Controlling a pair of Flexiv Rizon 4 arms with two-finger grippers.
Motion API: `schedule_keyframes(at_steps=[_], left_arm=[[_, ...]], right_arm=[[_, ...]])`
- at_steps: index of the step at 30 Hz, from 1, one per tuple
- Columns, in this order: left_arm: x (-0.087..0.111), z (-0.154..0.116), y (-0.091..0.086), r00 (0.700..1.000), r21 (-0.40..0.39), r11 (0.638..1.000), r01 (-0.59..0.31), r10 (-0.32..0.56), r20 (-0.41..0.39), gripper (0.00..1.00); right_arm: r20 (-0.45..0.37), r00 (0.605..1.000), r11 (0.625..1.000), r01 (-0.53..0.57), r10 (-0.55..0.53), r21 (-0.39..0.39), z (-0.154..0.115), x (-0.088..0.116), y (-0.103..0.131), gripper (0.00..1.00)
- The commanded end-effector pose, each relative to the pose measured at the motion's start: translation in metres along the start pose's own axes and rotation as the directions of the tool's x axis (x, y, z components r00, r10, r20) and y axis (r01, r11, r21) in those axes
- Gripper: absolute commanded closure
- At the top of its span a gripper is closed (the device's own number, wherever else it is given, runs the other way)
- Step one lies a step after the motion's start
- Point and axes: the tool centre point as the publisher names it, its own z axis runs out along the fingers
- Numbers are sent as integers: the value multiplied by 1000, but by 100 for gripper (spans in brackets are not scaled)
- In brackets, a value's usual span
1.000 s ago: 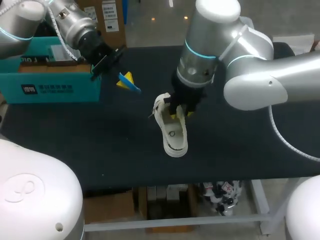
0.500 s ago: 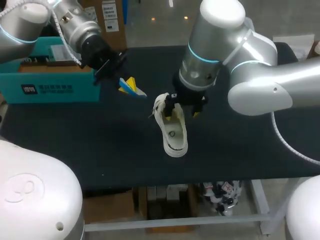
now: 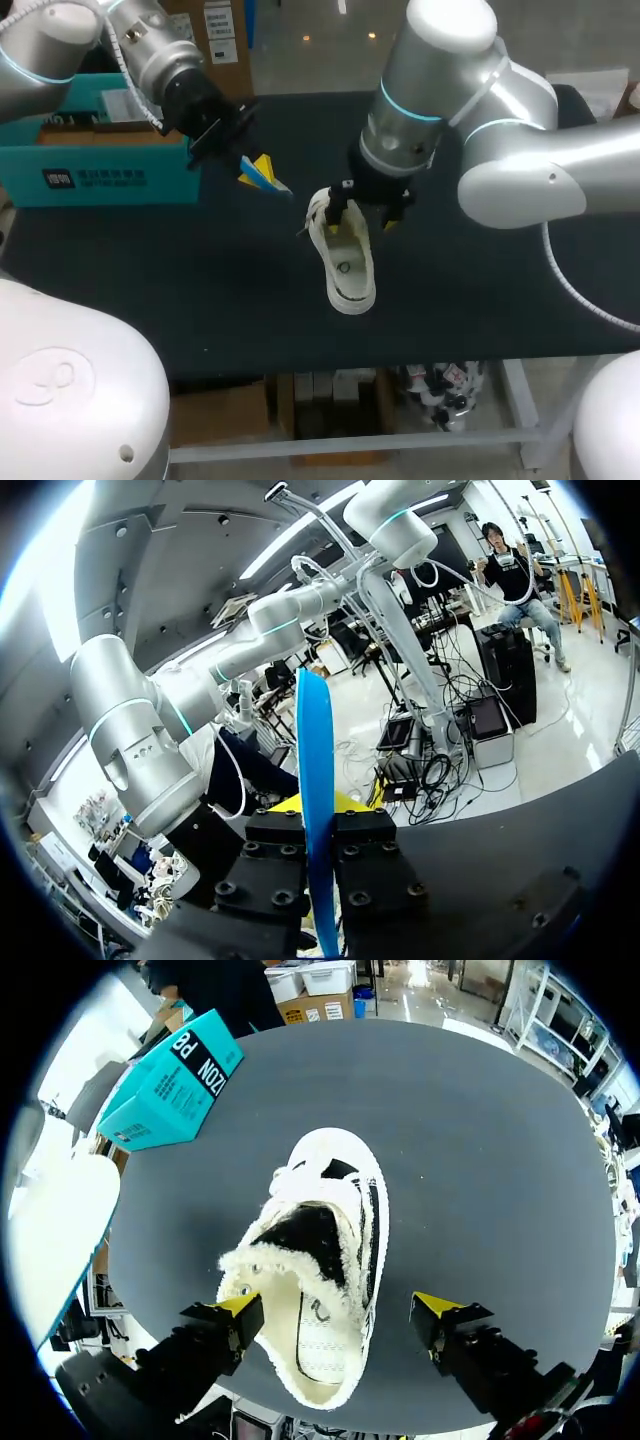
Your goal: Open the shoe tongue, take the insole out of the shoe, put the insole back into the shoe, and pack the shoe into the shoebox
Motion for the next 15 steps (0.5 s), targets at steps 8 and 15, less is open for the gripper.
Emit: schedule_keyframes(at_steps=[8,15], left_arm=[[0,2,0,1000,-2,1000,0,0,5,100],[0,2,0,1000,-2,1000,0,0,5,100]], right_arm=[[-153,923,932,-332,353,145,-37,-22,-14,0],[-286,833,876,-412,474,251,-53,-14,-23,0]])
